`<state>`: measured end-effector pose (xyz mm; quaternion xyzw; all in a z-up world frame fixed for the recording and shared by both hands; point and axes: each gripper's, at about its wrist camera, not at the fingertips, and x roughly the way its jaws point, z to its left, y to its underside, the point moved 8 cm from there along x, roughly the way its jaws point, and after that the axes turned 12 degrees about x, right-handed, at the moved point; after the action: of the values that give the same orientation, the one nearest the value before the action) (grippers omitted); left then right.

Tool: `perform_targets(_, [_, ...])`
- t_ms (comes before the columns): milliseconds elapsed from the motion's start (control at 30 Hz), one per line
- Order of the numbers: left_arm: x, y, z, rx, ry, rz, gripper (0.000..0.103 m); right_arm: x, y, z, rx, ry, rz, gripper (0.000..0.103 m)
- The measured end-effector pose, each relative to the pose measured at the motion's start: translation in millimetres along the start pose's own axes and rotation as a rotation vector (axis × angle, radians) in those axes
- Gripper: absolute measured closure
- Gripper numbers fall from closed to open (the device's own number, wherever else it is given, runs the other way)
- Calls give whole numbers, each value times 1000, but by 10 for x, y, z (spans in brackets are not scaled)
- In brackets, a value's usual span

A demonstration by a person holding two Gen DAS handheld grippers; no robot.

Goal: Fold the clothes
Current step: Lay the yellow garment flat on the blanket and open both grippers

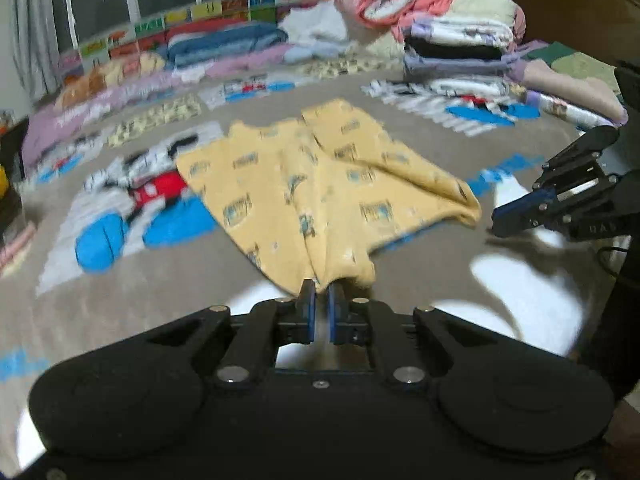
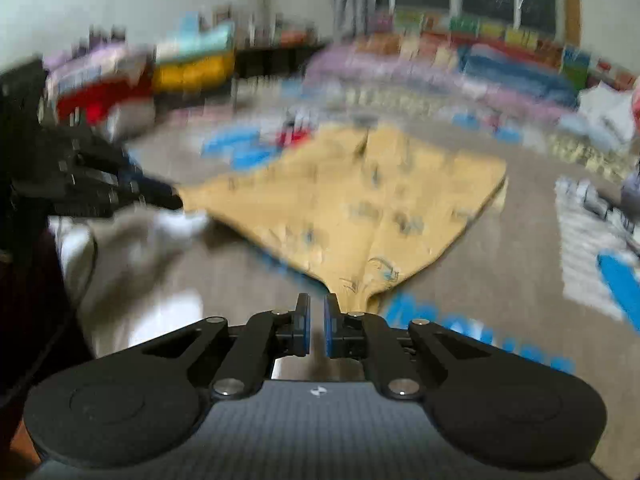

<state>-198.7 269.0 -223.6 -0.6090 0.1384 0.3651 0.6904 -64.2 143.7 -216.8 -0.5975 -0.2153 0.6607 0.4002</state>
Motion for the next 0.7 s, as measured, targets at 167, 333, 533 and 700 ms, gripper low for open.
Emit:
perform_targets(167, [-88, 57, 229, -257, 30, -17, 87, -105, 158, 0, 101, -4, 39, 93])
perform_targets(333, [25, 96, 444, -617, 124, -56, 57, -150, 23, -371, 517, -59, -81, 76])
perform_targets(533, [262, 331, 513, -975, 170, -60, 57, 77, 122, -574, 762, -42, -172, 62])
perform_targets(700, [351, 358, 565, -1094, 152, -99, 57, 232, 160, -694, 915, -34, -238, 64])
